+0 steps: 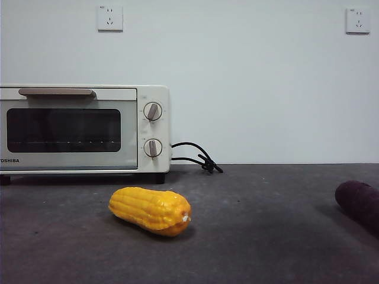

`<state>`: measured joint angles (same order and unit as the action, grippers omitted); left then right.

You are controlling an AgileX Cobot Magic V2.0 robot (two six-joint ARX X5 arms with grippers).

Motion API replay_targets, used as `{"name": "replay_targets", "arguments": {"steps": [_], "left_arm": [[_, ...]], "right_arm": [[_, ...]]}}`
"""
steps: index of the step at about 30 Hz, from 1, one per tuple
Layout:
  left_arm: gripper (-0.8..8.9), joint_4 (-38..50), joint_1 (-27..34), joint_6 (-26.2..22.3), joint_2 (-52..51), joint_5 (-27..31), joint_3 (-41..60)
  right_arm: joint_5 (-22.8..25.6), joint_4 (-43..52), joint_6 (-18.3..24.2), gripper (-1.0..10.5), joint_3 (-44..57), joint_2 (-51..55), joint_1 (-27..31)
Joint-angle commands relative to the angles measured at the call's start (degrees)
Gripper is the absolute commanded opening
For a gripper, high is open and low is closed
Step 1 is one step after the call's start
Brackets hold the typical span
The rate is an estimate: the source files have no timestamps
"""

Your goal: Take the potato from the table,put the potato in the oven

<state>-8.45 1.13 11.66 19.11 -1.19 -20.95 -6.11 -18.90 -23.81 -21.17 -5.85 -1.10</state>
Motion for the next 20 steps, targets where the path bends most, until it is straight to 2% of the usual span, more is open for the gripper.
{"name": "replay_targets", "arguments": {"steps": [1,8,15,17,20], "left_arm": [[-0.05,0.3,0.2,0.3,5.7,-0.4,-4.1],[-0.05,0.3,0.2,0.1,21.3,-3.7,-15.3],[-0.05,-2.9,0.2,0.1,36.4,-8.2,-28.6],[-0.05,-5.4,0.2,0.1,40.8,-9.5,-33.1],[-0.05,-8.7,0.2,0.1,46.7,-12.1,-39.1]], "right_arm": [[-1.1,-4.5,0.1,-0.1,-5.0,-3.7,-0.1],[-3.7,-12.4,0.4,-0.1,-16.8,-15.3,-0.1],[-5.8,-13.0,0.5,0.0,-25.0,-24.8,-0.1],[-8.5,-13.0,1.2,0.0,-26.6,-27.4,-0.1],[-15.5,-13.7,4.1,0.0,-28.5,-30.9,-0.1]]}}
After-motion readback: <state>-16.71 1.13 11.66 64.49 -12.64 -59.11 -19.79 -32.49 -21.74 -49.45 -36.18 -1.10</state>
